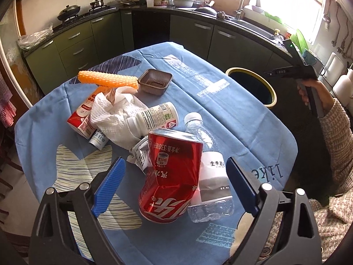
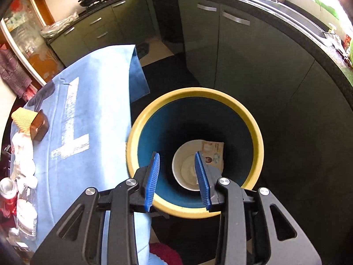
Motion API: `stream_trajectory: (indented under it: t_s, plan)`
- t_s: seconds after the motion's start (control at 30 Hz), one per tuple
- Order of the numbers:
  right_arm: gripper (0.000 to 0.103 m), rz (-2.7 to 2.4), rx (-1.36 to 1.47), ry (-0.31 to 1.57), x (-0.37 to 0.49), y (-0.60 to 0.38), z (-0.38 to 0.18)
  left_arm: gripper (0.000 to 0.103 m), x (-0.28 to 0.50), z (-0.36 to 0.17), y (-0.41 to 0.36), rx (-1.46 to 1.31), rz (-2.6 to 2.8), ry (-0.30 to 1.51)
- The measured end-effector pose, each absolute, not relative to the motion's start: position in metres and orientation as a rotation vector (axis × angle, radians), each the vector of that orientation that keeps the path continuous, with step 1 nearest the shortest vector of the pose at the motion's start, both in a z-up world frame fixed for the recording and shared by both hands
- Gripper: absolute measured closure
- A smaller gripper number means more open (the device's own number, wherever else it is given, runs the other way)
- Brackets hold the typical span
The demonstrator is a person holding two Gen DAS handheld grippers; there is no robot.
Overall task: Collect trash
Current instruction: 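Grasp the red Coca-Cola can with the left gripper and lift it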
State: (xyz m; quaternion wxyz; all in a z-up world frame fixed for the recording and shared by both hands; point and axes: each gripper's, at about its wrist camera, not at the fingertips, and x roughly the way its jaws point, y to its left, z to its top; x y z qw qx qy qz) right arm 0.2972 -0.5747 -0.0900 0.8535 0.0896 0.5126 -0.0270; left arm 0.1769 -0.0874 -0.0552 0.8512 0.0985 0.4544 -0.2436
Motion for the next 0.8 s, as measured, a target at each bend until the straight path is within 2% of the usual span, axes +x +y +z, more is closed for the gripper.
stream_trajectory:
  t_s: [0.33,0.53,0.77,0.8]
  plan:
    - [0.067,0.004,0.159,1.066,0.294,-0.548,-0.082,0.017,0.179,-0.077,-0.091,0.320,-0.460,0.987]
    - [0.067,0.022,0.152,1.074,0.294,-0.541,-0.083,0.029,0.184,-0.089,-0.090,0.340,-0.441,1.032]
    - [0.066,0.030,0.150,1.074,0.293,-0.540,-0.082,0.052,0.193,-0.103,-0.090,0.344,-0.432,1.081]
    - [0.066,0.032,0.150,1.074,0.293,-0.540,-0.082,0.052,0.194,-0.103,-0.089,0.343,-0.431,1.080]
